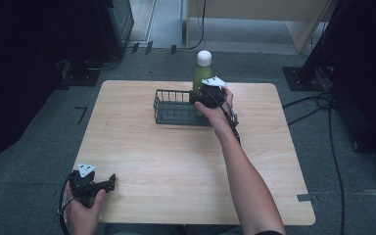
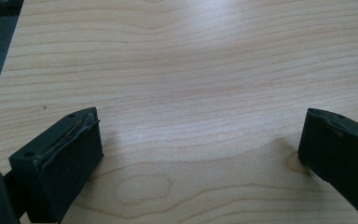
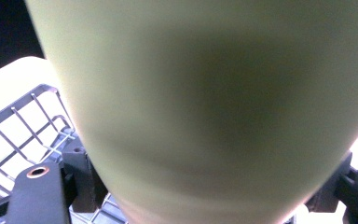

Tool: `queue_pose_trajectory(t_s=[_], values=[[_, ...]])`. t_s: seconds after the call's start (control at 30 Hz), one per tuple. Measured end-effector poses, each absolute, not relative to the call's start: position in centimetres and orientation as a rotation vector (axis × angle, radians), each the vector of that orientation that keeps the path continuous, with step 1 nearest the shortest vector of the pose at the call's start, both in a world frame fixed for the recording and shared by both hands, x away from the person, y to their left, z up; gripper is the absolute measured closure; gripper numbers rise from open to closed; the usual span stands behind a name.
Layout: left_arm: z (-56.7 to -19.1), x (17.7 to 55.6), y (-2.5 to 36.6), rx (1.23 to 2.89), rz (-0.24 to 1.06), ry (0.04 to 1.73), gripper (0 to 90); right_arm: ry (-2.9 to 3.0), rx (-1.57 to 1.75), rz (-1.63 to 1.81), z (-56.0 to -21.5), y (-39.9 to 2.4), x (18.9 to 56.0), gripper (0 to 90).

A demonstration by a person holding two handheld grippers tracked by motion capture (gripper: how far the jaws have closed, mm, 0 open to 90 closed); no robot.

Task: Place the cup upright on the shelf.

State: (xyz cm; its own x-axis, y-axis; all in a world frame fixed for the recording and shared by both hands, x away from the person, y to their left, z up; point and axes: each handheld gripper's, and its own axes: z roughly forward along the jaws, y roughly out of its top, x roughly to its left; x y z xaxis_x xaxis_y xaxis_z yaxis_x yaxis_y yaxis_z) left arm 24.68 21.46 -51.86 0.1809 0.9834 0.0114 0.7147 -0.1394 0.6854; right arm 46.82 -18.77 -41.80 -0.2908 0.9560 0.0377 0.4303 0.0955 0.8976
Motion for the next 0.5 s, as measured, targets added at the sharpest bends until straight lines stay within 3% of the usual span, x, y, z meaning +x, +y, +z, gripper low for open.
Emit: queue_pose_trajectory(t_s=[0.27,0.5], values=[[-51.86,24.68,21.45,1.919,0.643,1.59,0.0,1.821,1.372,1.158,-41.65,-19.06,46.71,17.7],[-51.85,24.67,21.46,1.922,0.642,1.589,0.0,1.831,1.368,1.164,-41.12,-19.62,46.24,8.3]])
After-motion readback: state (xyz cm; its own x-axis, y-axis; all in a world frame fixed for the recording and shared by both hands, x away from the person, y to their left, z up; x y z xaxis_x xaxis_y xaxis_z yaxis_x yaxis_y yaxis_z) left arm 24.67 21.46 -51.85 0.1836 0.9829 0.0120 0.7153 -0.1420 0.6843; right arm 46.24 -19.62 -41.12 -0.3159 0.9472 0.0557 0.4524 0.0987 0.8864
